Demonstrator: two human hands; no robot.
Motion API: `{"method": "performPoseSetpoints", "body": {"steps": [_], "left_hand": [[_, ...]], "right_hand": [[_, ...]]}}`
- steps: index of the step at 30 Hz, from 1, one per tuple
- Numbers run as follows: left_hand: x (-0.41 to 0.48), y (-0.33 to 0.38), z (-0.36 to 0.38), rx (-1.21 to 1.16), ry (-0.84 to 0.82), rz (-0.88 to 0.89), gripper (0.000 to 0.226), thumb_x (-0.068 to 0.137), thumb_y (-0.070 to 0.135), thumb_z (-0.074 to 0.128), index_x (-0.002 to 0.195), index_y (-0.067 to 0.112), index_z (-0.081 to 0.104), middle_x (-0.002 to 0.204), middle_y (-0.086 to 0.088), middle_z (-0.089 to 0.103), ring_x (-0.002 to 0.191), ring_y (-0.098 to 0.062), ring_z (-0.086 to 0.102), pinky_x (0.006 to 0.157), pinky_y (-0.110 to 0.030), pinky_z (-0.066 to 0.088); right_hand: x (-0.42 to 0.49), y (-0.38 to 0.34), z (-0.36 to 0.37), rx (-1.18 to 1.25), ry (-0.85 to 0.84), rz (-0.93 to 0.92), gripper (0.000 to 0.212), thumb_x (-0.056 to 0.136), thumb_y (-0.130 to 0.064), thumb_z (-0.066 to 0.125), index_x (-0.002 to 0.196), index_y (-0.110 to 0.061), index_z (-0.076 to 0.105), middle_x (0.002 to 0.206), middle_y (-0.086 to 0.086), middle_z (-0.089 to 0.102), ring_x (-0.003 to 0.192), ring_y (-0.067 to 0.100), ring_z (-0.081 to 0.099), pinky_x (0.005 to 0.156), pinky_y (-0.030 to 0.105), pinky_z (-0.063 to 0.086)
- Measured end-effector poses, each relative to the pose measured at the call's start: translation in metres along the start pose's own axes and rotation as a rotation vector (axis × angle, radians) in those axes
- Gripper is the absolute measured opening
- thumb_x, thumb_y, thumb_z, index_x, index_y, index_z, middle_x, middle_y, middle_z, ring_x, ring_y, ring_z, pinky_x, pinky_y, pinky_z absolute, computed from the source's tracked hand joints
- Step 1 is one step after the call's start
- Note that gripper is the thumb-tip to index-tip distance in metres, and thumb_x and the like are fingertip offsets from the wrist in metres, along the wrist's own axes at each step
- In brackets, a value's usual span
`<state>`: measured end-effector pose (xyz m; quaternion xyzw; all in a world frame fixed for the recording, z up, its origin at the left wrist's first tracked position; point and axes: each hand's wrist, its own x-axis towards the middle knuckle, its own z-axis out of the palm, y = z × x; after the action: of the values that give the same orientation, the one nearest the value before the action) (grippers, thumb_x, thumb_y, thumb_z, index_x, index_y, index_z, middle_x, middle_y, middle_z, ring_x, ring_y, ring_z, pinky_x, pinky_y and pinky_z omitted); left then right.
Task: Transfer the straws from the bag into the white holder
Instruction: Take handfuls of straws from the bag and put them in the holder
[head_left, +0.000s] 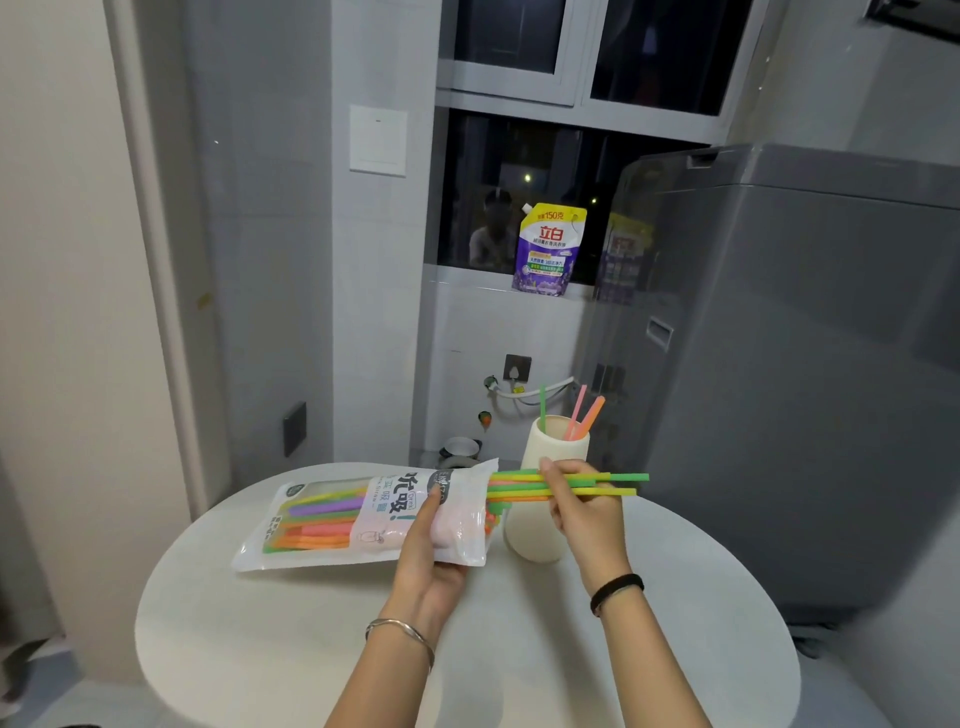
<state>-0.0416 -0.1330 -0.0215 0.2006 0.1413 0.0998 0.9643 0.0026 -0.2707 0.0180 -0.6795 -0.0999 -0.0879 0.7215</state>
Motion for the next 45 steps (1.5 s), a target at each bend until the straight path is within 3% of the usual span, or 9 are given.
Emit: {"method": "performPoseSetpoints", "body": {"steps": [7, 11, 15, 22, 27, 29, 32, 38, 45], "left_hand": [[0.003, 0.008, -0.002, -0.087, 0.061, 0.059, 0.008, 0.091, 0.018, 0.062, 0.095, 0.014, 0.057, 0.068, -0.01, 0.075, 0.051, -0.022, 0.07, 0.056, -0.043, 0.061], [0.003, 0.003, -0.002, -0.047, 0.034, 0.021, 0.008, 0.091, 0.016, 0.06, 0.097, 0.011, 0.059, 0.069, -0.012, 0.074, 0.052, -0.023, 0.069, 0.062, -0.042, 0.061], [0.001, -0.005, 0.001, -0.003, 0.019, -0.033, 0.008, 0.092, 0.017, 0.059, 0.095, 0.01, 0.061, 0.067, -0.012, 0.073, 0.051, -0.022, 0.069, 0.06, -0.04, 0.06], [0.003, 0.003, -0.001, -0.071, 0.069, 0.048, 0.003, 0.092, 0.015, 0.059, 0.093, 0.014, 0.057, 0.064, -0.008, 0.074, 0.05, -0.02, 0.07, 0.053, -0.039, 0.06], [0.002, -0.005, 0.003, -0.026, 0.056, -0.004, 0.005, 0.093, 0.016, 0.058, 0.096, 0.012, 0.057, 0.064, -0.01, 0.073, 0.049, -0.021, 0.068, 0.075, -0.044, 0.054], [0.002, -0.009, 0.006, -0.01, 0.049, -0.016, 0.006, 0.093, 0.017, 0.058, 0.096, 0.012, 0.058, 0.064, -0.01, 0.073, 0.05, -0.02, 0.069, 0.069, -0.042, 0.057], [0.006, -0.008, 0.007, -0.01, 0.054, -0.022, 0.012, 0.093, 0.02, 0.058, 0.099, 0.01, 0.059, 0.068, -0.011, 0.072, 0.051, -0.021, 0.067, 0.058, -0.035, 0.06], [0.013, 0.001, 0.008, -0.014, 0.081, 0.026, 0.012, 0.092, 0.018, 0.06, 0.101, 0.011, 0.059, 0.08, -0.012, 0.071, 0.069, -0.025, 0.064, 0.086, -0.043, 0.05], [0.018, -0.005, 0.013, -0.047, 0.08, 0.006, 0.019, 0.091, 0.016, 0.061, 0.109, 0.013, 0.057, 0.088, -0.012, 0.072, 0.077, -0.025, 0.064, 0.09, -0.046, 0.049]], "right_hand": [[0.008, -0.007, -0.017, 0.114, 0.273, -0.021, 0.03, 0.09, -0.024, 0.059, 0.063, -0.016, 0.052, 0.042, -0.01, 0.035, 0.04, 0.007, 0.031, 0.044, 0.021, 0.028], [0.004, -0.004, -0.009, 0.219, 0.134, 0.082, 0.02, 0.088, -0.021, 0.063, 0.068, -0.018, 0.059, 0.044, -0.009, 0.035, 0.04, 0.007, 0.029, 0.04, 0.016, 0.025], [-0.003, 0.003, 0.003, 0.06, -0.045, 0.169, 0.015, 0.088, -0.022, 0.062, 0.073, -0.018, 0.063, 0.047, -0.007, 0.037, 0.04, 0.005, 0.031, 0.039, 0.014, 0.025], [0.007, -0.002, -0.009, 0.16, 0.222, 0.109, 0.024, 0.091, -0.013, 0.052, 0.067, -0.016, 0.054, 0.058, 0.001, 0.041, 0.049, 0.011, 0.036, 0.044, 0.018, 0.03], [0.001, 0.004, 0.0, 0.044, 0.027, 0.099, 0.016, 0.089, -0.018, 0.06, 0.073, -0.019, 0.063, 0.053, -0.004, 0.049, 0.042, 0.005, 0.042, 0.039, 0.014, 0.034], [0.0, 0.005, 0.003, -0.002, -0.003, 0.094, 0.017, 0.089, -0.019, 0.06, 0.072, -0.02, 0.064, 0.051, -0.002, 0.05, 0.042, 0.005, 0.044, 0.04, 0.015, 0.036], [0.007, -0.001, -0.003, 0.005, 0.093, 0.036, 0.022, 0.091, -0.018, 0.056, 0.069, -0.016, 0.058, 0.051, 0.001, 0.045, 0.046, 0.011, 0.042, 0.047, 0.021, 0.036], [0.033, -0.031, -0.036, 0.033, 0.2, -0.139, 0.029, 0.093, -0.018, 0.052, 0.065, -0.012, 0.049, 0.041, -0.008, 0.038, 0.038, 0.006, 0.036, 0.041, 0.017, 0.034], [0.063, -0.059, -0.055, -0.055, 0.17, -0.225, 0.031, 0.094, -0.022, 0.05, 0.065, -0.011, 0.047, 0.04, -0.01, 0.039, 0.038, 0.003, 0.038, 0.04, 0.014, 0.033]]}}
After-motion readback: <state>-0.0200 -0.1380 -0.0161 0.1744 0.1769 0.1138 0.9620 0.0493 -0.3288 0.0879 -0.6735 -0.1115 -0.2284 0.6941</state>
